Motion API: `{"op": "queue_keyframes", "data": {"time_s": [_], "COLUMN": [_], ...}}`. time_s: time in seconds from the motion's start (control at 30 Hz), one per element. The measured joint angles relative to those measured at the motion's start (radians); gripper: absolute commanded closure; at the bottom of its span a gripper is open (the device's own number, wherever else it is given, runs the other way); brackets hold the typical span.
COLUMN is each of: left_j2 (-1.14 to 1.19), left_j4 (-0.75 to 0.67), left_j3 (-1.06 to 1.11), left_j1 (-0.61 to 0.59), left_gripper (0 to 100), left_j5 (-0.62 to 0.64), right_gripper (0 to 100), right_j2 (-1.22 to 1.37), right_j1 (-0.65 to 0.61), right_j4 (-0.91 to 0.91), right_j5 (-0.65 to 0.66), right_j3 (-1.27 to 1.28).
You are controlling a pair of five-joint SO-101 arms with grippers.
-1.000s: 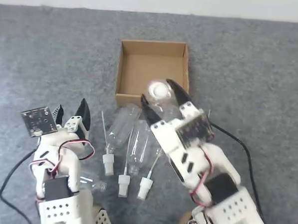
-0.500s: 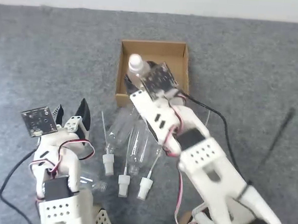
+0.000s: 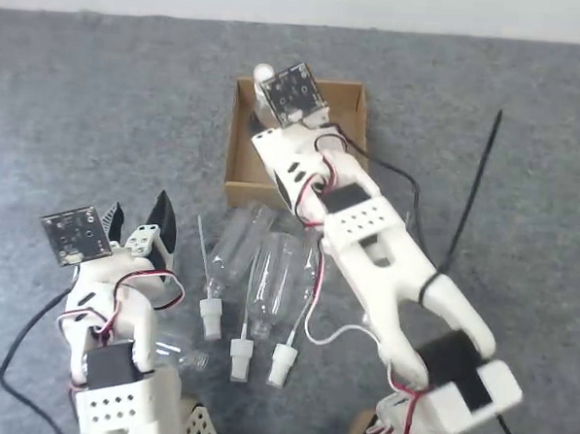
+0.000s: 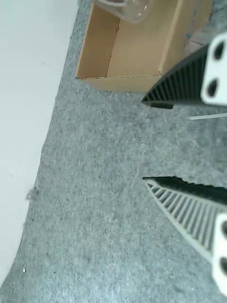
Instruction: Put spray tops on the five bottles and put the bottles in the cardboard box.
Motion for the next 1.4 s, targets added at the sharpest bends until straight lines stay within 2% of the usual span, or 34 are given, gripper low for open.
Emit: {"op": "queue_keyframes", "data": {"time_s": [0.13, 0.33, 0.43, 1.07, 1.4], "left_j2": [0.000, 0.000, 0.000, 0.000, 0.000], "left_j4": [0.000, 0.000, 0.000, 0.000, 0.000], "left_j3": [0.000, 0.000, 0.000, 0.000, 0.000], "left_j1": [0.000, 0.000, 0.000, 0.000, 0.000], "left_gripper": [78, 78, 78, 78, 78], "left_j5": [0.000, 0.000, 0.000, -0.002, -0.002], "right_gripper": [89.7, 89.7, 89.6, 89.6, 90.1], "right_j2": [0.087, 0.212, 0.273, 0.799, 0.967], "right_j1": [0.002, 0.011, 0.031, 0.034, 0.032], "right_j4": [0.000, 0.000, 0.000, -0.009, -0.255], "right_j5": [-0.011, -0.180, -0.216, -0.227, -0.229], "right_j3": [-0.084, -0.218, -0.284, -0.806, -0.884]}}
